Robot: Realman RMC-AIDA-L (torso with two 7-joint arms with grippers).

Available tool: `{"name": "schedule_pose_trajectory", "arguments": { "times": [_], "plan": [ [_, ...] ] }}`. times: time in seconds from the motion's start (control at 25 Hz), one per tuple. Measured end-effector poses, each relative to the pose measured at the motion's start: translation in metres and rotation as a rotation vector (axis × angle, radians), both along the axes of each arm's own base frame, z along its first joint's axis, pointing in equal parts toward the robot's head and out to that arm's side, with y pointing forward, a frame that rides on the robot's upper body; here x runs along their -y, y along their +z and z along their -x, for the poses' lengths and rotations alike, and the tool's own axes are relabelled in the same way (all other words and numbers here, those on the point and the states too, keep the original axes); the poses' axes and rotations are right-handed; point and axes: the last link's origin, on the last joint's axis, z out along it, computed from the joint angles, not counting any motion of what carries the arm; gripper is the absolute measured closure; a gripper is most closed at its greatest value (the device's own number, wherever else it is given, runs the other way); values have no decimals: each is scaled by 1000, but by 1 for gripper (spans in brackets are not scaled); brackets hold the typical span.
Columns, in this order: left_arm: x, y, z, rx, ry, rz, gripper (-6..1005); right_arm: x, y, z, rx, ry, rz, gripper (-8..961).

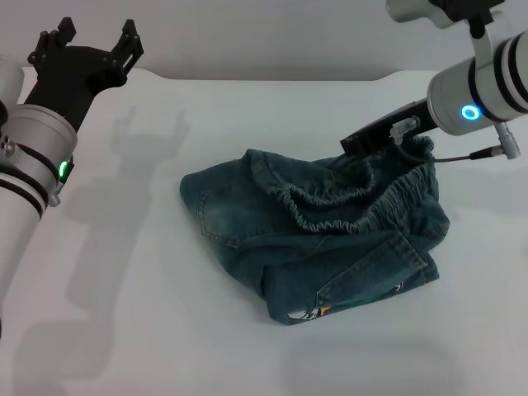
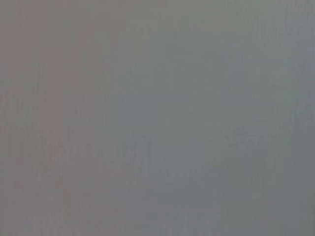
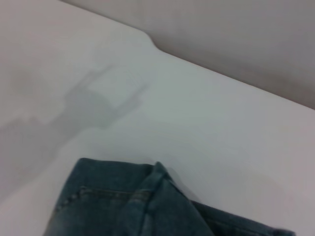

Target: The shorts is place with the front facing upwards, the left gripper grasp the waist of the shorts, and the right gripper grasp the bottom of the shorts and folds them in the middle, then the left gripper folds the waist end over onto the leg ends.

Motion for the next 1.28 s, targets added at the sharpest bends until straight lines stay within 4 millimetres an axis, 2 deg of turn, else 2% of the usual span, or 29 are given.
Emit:
{"name": "schedule_pose_trajectory", "arguments": {
  "times": [0.16,0.4,0.56,0.84,1.28],
  "plan": [
    [-2,-2,-1,-2,-2,6,150,2,0,11,-10,18,13,950],
    [-5,-4,-2,-1,-3,12,150,12,-4,20,-62,-11,68,785],
    [-5,-4,-2,0,-3,12,150,16,-13,21,-45,-29,101,582],
    [-7,-4,-3,-2,-5,13,150,18,-14,23,-50,-31,107,534],
    [-10,-6,-7,-3,-15,17,151,20,-21,37,-80,4,131,531]
  ]
}}
